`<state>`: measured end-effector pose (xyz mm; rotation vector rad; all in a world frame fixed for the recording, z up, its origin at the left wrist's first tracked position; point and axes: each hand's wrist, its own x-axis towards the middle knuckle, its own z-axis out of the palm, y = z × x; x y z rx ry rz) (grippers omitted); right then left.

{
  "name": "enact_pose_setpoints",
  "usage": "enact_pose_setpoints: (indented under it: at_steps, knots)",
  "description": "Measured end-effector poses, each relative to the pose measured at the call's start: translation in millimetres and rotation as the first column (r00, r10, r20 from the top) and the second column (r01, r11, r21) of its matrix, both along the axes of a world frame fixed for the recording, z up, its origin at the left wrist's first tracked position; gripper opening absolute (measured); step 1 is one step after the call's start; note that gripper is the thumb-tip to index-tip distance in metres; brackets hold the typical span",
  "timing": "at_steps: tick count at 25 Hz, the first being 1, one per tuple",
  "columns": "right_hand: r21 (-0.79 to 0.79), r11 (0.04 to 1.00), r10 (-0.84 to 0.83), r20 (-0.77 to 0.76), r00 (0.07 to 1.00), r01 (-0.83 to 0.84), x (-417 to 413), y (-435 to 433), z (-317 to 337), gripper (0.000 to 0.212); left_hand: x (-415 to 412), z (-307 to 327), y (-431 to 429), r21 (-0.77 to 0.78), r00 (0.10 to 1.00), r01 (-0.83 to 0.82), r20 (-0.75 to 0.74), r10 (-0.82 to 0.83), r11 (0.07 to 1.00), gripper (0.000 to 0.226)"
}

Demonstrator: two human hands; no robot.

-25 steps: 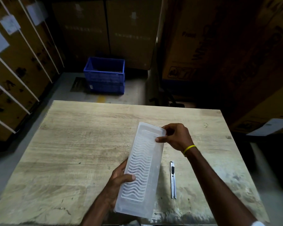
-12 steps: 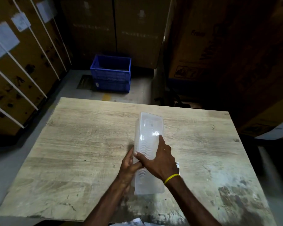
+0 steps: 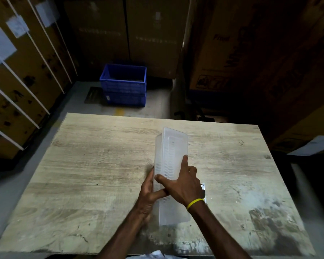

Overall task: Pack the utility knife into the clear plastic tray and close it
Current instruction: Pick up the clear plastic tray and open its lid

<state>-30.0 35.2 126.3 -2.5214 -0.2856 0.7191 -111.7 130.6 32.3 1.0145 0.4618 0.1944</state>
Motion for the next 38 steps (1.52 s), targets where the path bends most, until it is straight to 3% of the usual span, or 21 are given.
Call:
enact_pose_setpoints:
  at_steps: [2,6,9,12,14,19,24,26,29,31,33,36,38]
  knots:
    - [-0.013,1.000,0.001,-0.005,1.000,-0.001,-2.5,1.8,-0.7,0.124,0.1,-3.0,-0.8,-0.044,1.000,0.009,0.027,-0.007,0.999,0.085]
    - [-0.024,0.999,-0.027,-0.023,0.999,0.027,-2.4,2.0,3.0,0.121,2.2,0.6,-1.9,-0.329,0.997,0.019,0.076,0.006,0.944,0.082]
    - [-0.027,0.999,-0.043,-0.043,0.998,0.042,-2.9,0.7,7.7,0.122,2.8,6.7,-2.5,-0.479,1.000,0.006,0.016,0.003,0.878,0.088]
    - [-0.044,0.999,-0.021,-0.008,1.000,0.021,-8.2,2.9,6.3,0.128,6.5,-1.0,-3.4,-0.440,0.986,-0.019,-0.154,-0.055,0.898,0.080]
    - [-0.050,0.999,-0.002,0.013,1.000,0.003,-11.1,4.9,4.7,0.129,9.0,-9.7,-2.4,-0.383,0.977,-0.067,-0.212,-0.017,0.921,0.093]
    - [-0.074,0.997,0.007,0.021,1.000,-0.005,-4.6,3.7,7.4,0.125,14.0,-10.8,-3.0,-0.434,0.973,-0.023,-0.217,-0.079,0.901,0.071]
    - [-0.030,0.999,0.018,-0.008,1.000,-0.018,7.3,0.4,5.5,0.129,19.7,-11.1,2.8,-0.425,0.972,-0.010,-0.217,-0.091,0.905,0.080]
    - [0.086,0.996,0.021,-0.061,0.998,-0.015,14.6,-5.0,4.3,0.125,18.3,-15.7,7.2,-0.442,0.965,-0.015,-0.242,-0.103,0.897,0.077]
    - [0.378,0.906,-0.077,-0.299,0.951,0.192,24.0,-15.3,-1.6,0.118,16.3,-32.5,14.5,-0.629,0.963,-0.012,-0.218,-0.161,0.777,0.082]
    - [0.460,0.836,-0.081,-0.437,0.896,0.300,26.5,-20.1,-4.4,0.103,16.1,-36.5,13.1,-0.693,0.967,0.021,-0.169,-0.191,0.720,0.087]
    - [0.511,0.793,-0.040,-0.500,0.865,0.332,28.7,-24.0,-6.4,0.087,14.9,-33.5,19.4,-0.614,0.976,0.019,-0.158,-0.147,0.789,0.084]
    - [0.595,0.666,-0.011,-0.594,0.804,0.449,32.7,-28.7,-12.9,0.060,11.6,-22.8,20.6,-0.588,0.983,0.023,-0.134,-0.126,0.808,0.064]
    - [0.610,0.565,0.026,-0.686,0.728,0.555,37.4,-37.5,-22.3,0.069,11.3,-24.4,24.1,-0.559,0.983,-0.008,-0.155,-0.094,0.829,0.062]
